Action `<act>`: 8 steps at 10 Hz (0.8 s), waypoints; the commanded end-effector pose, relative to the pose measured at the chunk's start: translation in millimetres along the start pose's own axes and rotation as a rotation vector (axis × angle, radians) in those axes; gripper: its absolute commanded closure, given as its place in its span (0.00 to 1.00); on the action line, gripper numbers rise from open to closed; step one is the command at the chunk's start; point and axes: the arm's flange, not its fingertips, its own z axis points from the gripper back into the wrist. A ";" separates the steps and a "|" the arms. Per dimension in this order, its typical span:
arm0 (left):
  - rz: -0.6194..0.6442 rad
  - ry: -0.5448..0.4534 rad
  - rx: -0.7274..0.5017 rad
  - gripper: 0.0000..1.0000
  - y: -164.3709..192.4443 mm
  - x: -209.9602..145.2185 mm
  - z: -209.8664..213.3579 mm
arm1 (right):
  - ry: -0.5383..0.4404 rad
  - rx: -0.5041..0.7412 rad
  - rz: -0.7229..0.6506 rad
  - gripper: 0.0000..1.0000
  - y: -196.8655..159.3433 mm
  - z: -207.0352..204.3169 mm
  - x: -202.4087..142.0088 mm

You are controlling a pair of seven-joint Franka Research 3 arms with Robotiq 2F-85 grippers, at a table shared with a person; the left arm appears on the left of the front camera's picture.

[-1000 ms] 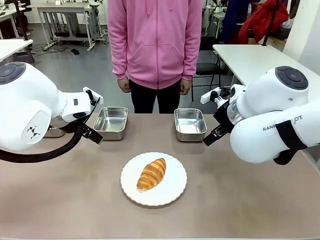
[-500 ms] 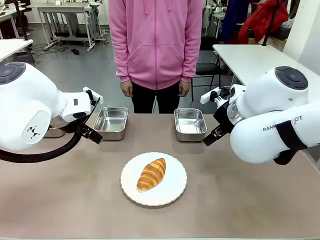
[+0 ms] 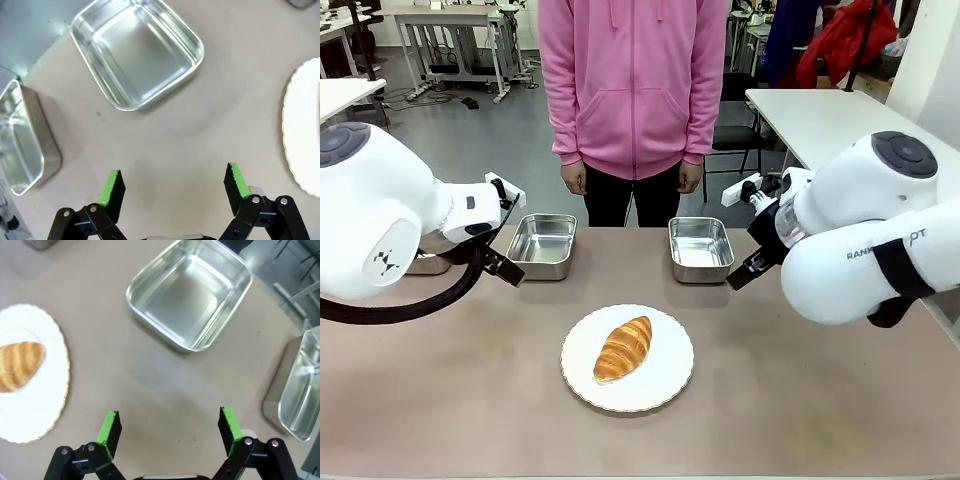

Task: Place the bread in the container.
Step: Place the Butter Roll into the Airtight Container indicated by the human.

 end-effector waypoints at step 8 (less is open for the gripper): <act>-0.201 -0.071 -0.386 0.00 248.0 -22.8 158.1 | -0.247 0.242 -0.040 0.00 -212.5 148.1 -18.6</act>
